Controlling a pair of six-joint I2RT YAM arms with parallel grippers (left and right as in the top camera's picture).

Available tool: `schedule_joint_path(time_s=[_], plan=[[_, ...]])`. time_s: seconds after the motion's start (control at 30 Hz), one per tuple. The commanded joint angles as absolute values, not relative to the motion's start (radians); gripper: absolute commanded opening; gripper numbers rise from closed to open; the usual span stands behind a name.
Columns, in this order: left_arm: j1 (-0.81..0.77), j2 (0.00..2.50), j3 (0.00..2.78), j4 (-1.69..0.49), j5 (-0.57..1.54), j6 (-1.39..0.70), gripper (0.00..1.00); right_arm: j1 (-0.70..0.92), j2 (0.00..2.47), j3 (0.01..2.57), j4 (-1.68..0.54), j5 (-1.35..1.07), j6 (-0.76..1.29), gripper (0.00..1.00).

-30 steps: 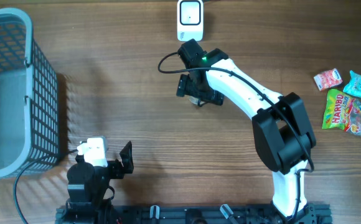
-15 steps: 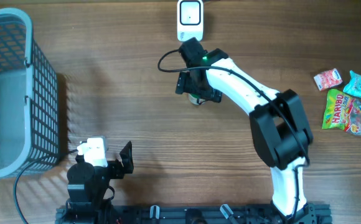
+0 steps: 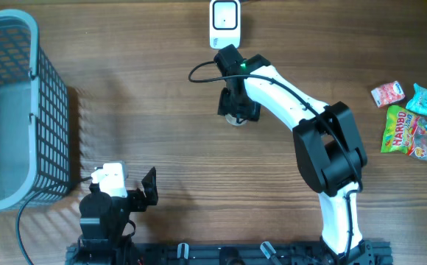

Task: Scan the item barcode
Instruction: 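Hold the bottle label against the scanner with the right gripper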

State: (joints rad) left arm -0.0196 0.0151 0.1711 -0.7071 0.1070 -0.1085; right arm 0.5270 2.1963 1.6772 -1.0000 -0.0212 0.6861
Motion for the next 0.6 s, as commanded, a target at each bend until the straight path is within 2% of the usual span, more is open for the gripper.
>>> schedule_joint_path(time_s=[0.0,0.17,0.37,0.57], plan=[[-0.026,0.012,0.165,-0.707,0.122,-0.086,1.0,0.523,2.195,1.756,-1.082,-0.038,0.672,0.54],[-0.026,0.012,0.165,-0.707,0.122,-0.086,1.0,0.523,2.165,1.853,-1.246,-0.191,0.64,0.54],[-0.026,0.012,0.165,-0.707,0.122,-0.085,1.0,0.523,2.164,1.873,-1.339,-0.583,0.619,0.55],[-0.026,0.012,0.165,-0.707,0.122,-0.086,1.0,0.523,2.164,1.873,-1.429,-0.626,0.733,0.55]])
